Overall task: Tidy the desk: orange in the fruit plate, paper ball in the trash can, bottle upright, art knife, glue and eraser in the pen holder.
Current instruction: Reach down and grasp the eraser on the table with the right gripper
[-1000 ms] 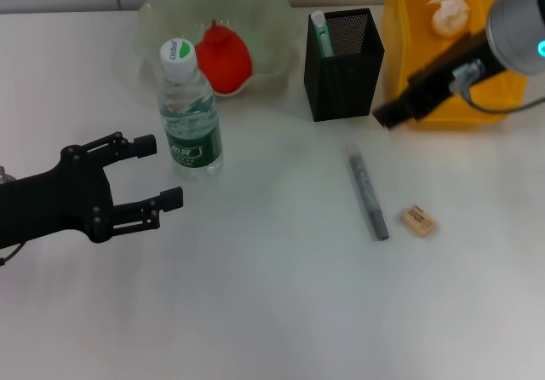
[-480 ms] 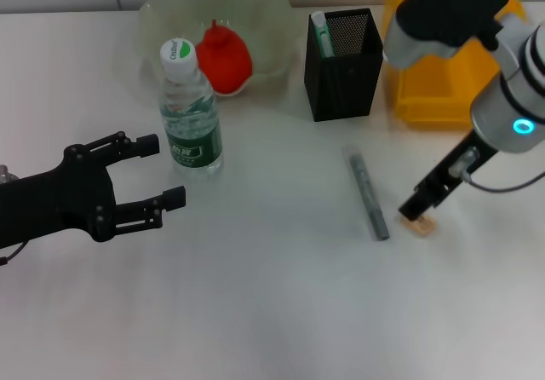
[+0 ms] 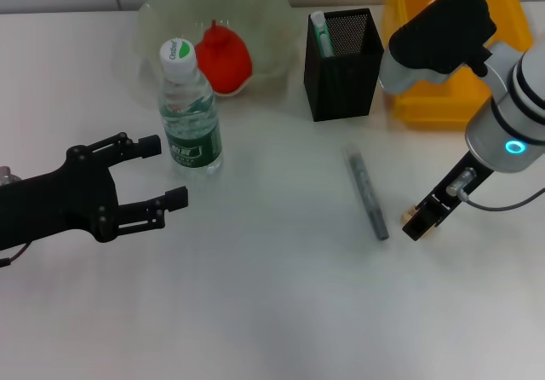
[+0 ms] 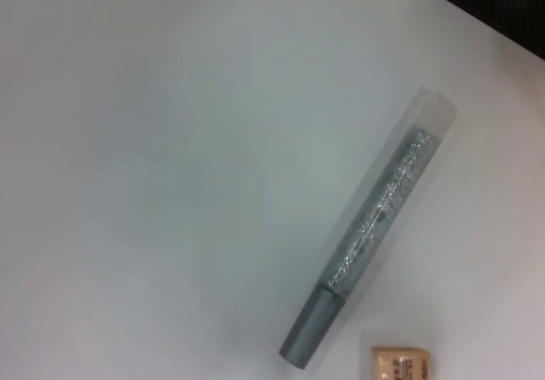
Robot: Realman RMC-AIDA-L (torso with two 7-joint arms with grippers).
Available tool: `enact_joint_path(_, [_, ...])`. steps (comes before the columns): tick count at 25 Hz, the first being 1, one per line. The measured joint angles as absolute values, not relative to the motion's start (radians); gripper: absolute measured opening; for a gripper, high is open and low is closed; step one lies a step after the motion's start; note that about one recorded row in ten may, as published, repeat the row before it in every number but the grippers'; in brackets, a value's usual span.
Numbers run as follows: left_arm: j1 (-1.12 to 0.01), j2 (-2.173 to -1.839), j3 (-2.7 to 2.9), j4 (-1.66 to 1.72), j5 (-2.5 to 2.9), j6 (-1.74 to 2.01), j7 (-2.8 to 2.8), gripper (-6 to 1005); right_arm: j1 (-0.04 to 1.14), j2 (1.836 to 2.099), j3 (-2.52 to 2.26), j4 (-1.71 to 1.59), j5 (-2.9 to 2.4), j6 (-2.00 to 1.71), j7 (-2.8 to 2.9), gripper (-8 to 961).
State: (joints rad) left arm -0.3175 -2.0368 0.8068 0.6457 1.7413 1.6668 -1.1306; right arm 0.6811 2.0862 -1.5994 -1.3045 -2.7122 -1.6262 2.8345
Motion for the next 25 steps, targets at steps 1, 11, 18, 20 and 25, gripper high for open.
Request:
enact_joint_path(1, [-0.317,-2.038,0.807,0.646,1.742,1.666,-1.131,844,0.682,2.086,-1.602,-1.296,-2.712,-1.618,2.834,668])
enact_joint_path(11, [-0.312,-2.042,0.807,0.646,1.744,1.666,-1.131,844,0.695,2.086,-1.623,-1.215,-2.712,-1.551,2.830,619])
enact_joint_path(18, [-0.316,-2.045,0.806,0.646,1.757,1.664,-1.131,844,0.707,2.086,-1.625,-1.176,-2.708,-1.531,2.827,585])
enact_joint_path(20, [-0.317,-2.046,0.807,0.646,1.757,1.664,-1.131,844,0.707,2.086,-1.625,-1.172,-2.708,-1.525,2.827,562])
enact_joint_path(25, [-0.317,-2.047,0.807,0.646,1.757,1.663,-1.131,844,0.707,2.086,-1.625,-1.167,-2.707,-1.514,2.826,510])
